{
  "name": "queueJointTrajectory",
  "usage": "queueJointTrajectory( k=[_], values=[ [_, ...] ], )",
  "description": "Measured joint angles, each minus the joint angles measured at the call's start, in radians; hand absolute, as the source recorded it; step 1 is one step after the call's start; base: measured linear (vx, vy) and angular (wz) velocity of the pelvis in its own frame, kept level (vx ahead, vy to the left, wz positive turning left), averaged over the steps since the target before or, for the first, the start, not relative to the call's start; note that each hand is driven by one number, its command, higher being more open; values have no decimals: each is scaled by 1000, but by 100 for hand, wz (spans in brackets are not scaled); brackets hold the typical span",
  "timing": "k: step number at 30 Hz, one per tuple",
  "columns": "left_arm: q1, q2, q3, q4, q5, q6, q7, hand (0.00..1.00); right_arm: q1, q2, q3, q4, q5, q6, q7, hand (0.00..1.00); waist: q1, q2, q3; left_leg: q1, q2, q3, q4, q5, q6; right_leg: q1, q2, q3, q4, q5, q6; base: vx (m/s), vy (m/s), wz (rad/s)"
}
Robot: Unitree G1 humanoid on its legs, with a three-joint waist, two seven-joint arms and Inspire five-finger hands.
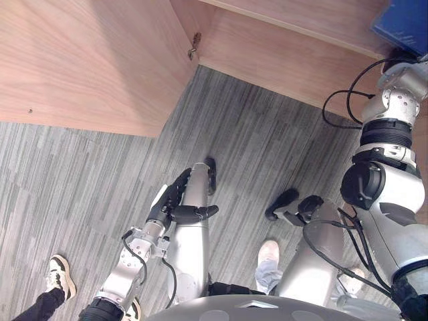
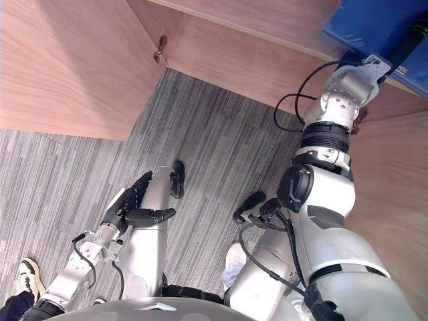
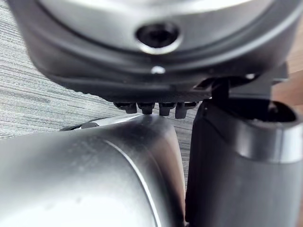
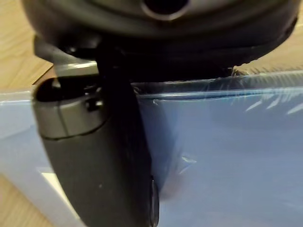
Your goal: Walk over to the cabinet, pick up the folder, carry it to the office cabinet, place the folder inside the office cabinet, then close the office cabinet door
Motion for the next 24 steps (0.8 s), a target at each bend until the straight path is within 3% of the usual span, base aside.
queueJointTrajectory(
  k=[5,6,24],
  values=[
    [-1,0,-2,-1,3,1,1,100,19,31,-31,-37,0,-5,-1,0,6,-4,-3,1,0,1,0,0,0,1,-1,0,0,0,0,0,0,0],
    [-2,0,-3,-1,3,1,1,100,23,31,-35,-43,0,-5,-2,100,9,-4,-3,1,0,1,0,0,0,1,-1,0,0,0,0,0,0,0],
    [-4,-2,-16,-1,4,37,5,100,88,34,-49,-68,-3,-16,7,100,22,-6,-32,15,2,5,7,-10,1,13,0,6,0,0,0,0,0,0]
  ],
)
